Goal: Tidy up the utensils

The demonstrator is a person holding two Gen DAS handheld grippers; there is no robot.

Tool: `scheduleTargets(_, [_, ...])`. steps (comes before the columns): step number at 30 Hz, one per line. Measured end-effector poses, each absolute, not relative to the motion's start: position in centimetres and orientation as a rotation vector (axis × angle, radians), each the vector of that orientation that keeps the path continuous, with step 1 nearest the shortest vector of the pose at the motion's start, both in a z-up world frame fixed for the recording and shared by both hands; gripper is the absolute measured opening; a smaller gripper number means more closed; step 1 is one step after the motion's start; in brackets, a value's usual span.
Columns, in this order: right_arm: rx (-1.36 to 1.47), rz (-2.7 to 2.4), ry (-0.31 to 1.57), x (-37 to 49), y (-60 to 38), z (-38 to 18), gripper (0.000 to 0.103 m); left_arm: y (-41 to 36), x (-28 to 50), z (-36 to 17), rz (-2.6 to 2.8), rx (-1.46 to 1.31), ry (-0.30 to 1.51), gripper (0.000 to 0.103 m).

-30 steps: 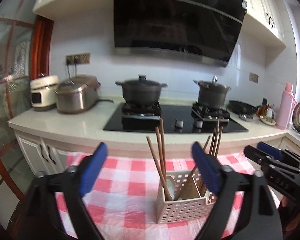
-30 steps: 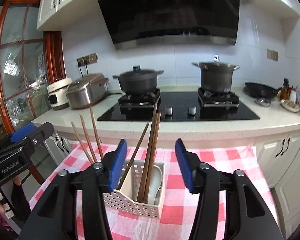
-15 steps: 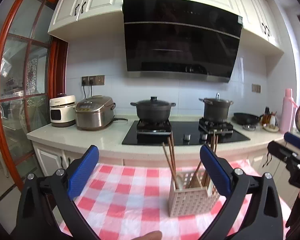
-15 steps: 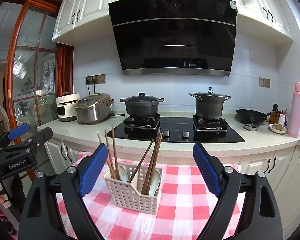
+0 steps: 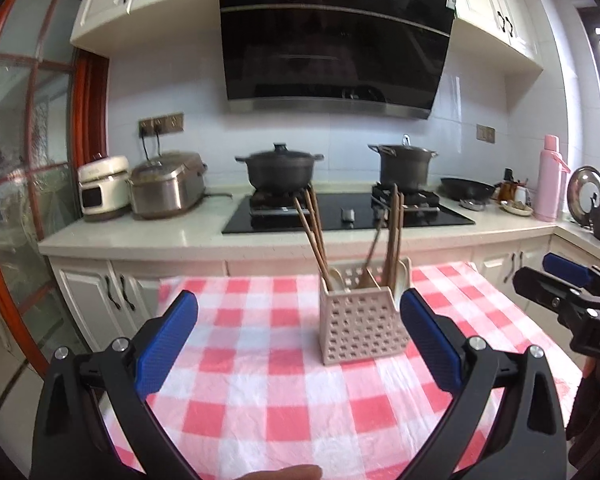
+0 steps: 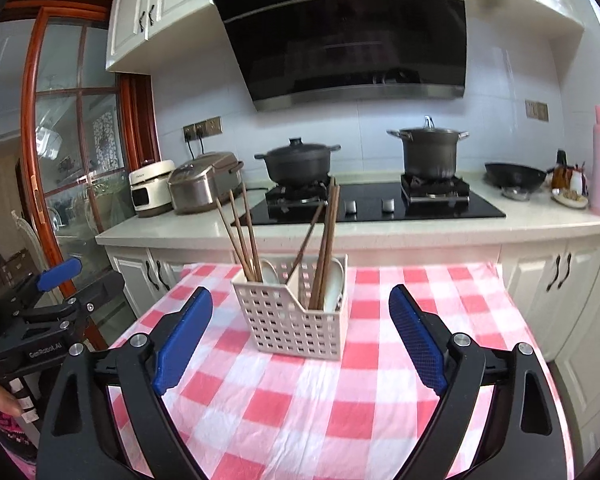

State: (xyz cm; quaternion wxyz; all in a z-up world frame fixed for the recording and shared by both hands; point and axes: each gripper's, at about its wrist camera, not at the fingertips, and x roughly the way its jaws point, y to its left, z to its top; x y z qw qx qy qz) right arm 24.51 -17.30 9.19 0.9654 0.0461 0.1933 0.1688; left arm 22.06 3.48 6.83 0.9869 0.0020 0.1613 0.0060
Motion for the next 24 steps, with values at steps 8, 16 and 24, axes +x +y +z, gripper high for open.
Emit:
scheduleTargets(8, [0.082, 0.33, 0.401, 24.3, -17.27, 8.77, 0.084, 2.69, 22.34, 6.12, 0.005, 0.005, 0.332, 0.098])
scheduleTargets(16, [0.087, 0.328, 0.405, 24.34, -17.51, 8.65, 0.084, 2.49, 22.27, 6.19, -0.003, 0.007, 0.332, 0.098])
scheduleTargets(24, [0.084, 0.335, 0.402, 24.15, -17.28, 8.67, 0.084, 2.52, 22.17, 6.36, -0.01, 0.0, 0.335, 0.098])
